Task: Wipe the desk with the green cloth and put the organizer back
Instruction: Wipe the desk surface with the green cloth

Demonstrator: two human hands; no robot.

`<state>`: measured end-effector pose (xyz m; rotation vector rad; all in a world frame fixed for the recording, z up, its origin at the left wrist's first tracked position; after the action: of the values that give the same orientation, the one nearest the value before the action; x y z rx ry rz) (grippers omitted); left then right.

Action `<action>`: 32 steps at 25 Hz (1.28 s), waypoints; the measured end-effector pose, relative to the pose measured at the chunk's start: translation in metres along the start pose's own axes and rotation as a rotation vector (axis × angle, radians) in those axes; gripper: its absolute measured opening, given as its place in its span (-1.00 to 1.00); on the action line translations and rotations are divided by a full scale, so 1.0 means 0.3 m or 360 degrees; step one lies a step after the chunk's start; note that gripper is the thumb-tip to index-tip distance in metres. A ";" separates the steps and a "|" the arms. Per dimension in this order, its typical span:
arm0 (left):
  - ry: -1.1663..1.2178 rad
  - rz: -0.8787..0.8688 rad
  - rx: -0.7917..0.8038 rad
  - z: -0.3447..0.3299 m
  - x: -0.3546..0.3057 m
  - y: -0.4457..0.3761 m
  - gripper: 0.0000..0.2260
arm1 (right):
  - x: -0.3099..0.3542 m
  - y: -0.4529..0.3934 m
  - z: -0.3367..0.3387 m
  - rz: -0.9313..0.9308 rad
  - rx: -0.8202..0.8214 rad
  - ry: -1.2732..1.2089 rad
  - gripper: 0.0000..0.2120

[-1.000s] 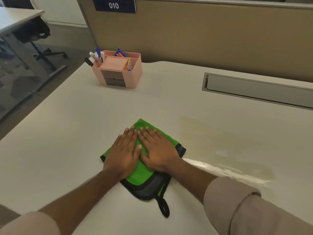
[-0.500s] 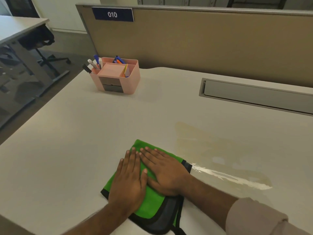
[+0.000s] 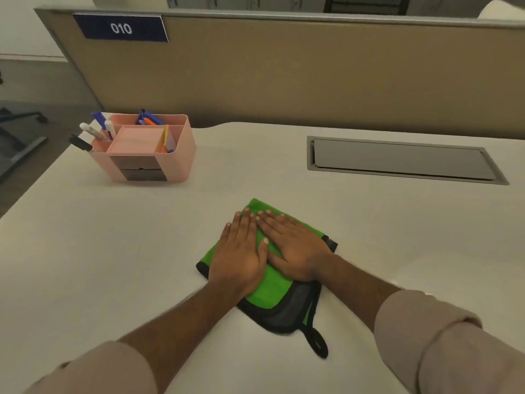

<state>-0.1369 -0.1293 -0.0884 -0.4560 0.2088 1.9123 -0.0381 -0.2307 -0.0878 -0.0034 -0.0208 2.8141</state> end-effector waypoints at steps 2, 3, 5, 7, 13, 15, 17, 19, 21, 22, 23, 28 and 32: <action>0.0012 -0.0008 0.0031 -0.022 -0.028 -0.062 -0.37 | -0.072 -0.011 -0.003 -0.0010 0.0016 0.0044 -0.39; 0.0022 -0.0003 0.0043 -0.032 -0.039 -0.081 -0.35 | -0.097 -0.012 -0.006 -0.0008 0.0021 0.0058 -0.38; 0.0013 0.0013 0.0053 -0.040 -0.047 -0.101 -0.32 | -0.123 -0.017 -0.012 -0.0023 0.0011 0.0079 -0.38; 0.0012 0.0018 0.0073 -0.035 -0.054 -0.097 -0.31 | -0.125 -0.009 -0.018 -0.0067 0.0021 0.0080 -0.38; 0.0013 0.0028 0.0075 -0.065 -0.152 0.037 -0.29 | -0.081 0.161 -0.006 -0.0107 0.0033 0.0055 -0.39; 0.0013 0.0018 0.0047 -0.073 -0.191 0.109 -0.31 | -0.049 0.242 0.005 -0.0125 0.0033 0.0030 -0.41; 0.0036 -0.0010 0.0052 -0.081 -0.230 0.194 -0.33 | 0.001 0.317 0.008 -0.0150 0.0065 -0.0032 -0.44; 0.0063 -0.0029 0.0066 -0.101 -0.280 0.304 -0.36 | 0.061 0.395 0.010 -0.0193 0.0104 -0.0155 -0.42; 0.0098 0.0001 0.0016 -0.118 -0.329 0.411 -0.40 | 0.115 0.466 0.020 -0.0233 0.0120 -0.0287 -0.39; 0.0116 0.0032 -0.0012 -0.126 -0.347 0.452 -0.42 | 0.136 0.495 0.024 -0.0234 0.0116 -0.0326 -0.38; 0.0124 0.0066 -0.0038 -0.133 -0.366 0.491 -0.43 | 0.153 0.528 0.028 -0.0227 0.0094 -0.0341 -0.38; 0.0234 0.0180 -0.0152 -0.154 -0.470 0.658 -0.41 | 0.198 0.693 0.015 -0.0106 -0.0034 -0.0217 -0.47; 0.0365 0.0267 -0.0064 -0.140 -0.501 0.713 -0.27 | 0.208 0.760 0.008 -0.0281 -0.0061 -0.0125 -0.40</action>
<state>-0.2769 -0.3539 -0.0800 -0.7049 0.3687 2.0288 -0.1705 -0.4267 -0.0888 0.0951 -0.0889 2.6354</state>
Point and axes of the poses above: each hand's wrist, its own y-axis away from the middle knuckle, its own z-axis out of the back of the hand, x = y × z, the point moved 3 cm from there along -y, towards the middle knuckle, and after that the axes turned 13 degrees about y, right-handed, at the moved point
